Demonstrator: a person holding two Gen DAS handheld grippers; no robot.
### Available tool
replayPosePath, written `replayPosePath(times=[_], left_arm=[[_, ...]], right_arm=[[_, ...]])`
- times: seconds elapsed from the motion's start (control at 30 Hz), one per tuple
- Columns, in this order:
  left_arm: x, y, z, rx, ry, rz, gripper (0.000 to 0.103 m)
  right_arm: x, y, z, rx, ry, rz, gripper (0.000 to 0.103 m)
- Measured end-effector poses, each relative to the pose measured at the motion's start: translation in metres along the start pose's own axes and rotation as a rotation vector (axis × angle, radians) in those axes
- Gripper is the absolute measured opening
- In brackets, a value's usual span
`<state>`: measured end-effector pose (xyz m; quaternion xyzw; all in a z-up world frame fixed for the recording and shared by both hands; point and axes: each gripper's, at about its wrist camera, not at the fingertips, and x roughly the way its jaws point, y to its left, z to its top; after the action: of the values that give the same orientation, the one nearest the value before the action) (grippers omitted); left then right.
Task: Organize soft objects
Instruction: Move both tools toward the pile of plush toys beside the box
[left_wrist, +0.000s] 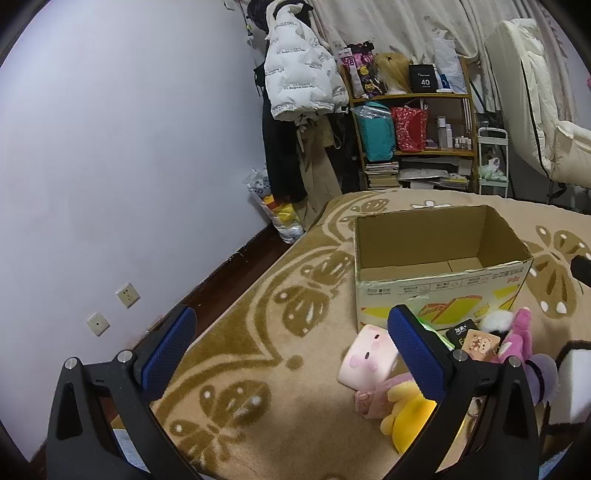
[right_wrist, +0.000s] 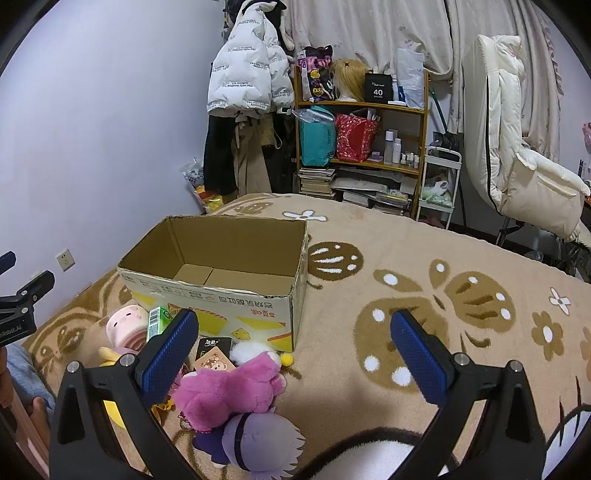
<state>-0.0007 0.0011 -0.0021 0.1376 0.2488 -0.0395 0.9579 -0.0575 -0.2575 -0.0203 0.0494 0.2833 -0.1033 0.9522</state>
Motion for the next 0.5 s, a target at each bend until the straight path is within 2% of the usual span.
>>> replayPosePath(times=[0.5], left_arm=[[0.0019,-0.0002,-0.0007,-0.001,0.004,-0.014,0.103]], right_arm=[[0.0004,0.0005,0.0001,-0.001,0.003,-0.001,0.103]])
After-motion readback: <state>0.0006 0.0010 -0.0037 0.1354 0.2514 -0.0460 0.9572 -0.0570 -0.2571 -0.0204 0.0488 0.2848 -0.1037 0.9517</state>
